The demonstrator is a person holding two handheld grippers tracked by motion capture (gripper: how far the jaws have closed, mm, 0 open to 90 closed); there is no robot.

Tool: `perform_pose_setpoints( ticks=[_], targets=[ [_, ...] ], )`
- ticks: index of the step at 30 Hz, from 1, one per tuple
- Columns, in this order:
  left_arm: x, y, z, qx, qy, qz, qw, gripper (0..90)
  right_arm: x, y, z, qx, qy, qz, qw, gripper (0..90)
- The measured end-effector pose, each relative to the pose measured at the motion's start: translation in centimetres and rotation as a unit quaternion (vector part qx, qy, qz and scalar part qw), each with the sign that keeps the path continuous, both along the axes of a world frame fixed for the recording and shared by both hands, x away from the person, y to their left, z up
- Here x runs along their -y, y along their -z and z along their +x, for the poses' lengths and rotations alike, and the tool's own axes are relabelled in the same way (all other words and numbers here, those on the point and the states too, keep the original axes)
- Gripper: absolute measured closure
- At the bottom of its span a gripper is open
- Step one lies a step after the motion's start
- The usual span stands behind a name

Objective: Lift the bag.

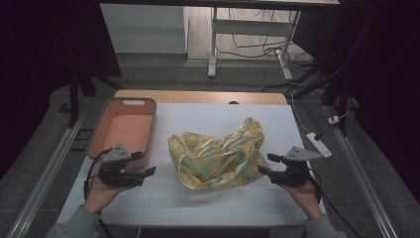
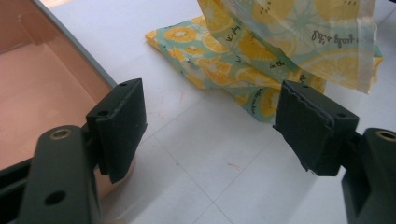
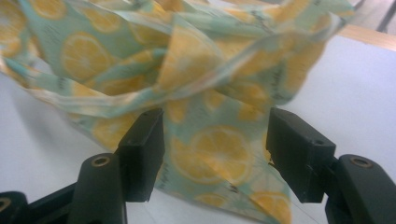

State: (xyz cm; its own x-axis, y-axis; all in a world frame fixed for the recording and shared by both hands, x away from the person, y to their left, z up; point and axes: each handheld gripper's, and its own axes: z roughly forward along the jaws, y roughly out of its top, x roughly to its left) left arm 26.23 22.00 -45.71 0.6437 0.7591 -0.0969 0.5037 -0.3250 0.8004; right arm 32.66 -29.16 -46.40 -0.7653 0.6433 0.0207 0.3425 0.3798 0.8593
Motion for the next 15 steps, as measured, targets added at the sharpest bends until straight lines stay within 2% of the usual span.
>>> perform_pose_setpoints(
  ticks=[6, 15],
  targets=[
    [0.23, 0.6, -0.07, -0.01, 0.004, 0.0, 0.9999, 24.9, 0.63, -0.04, -0.12, 0.012, 0.012, 0.004, 0.9998, 38.9],
    [0.12, 0.91, -0.05, -0.016, 0.004, -0.006, 0.9998, 24.8, 0.4, 0.03, -0.31, 0.016, 0.007, 0.003, 0.9998, 38.8]
  ],
)
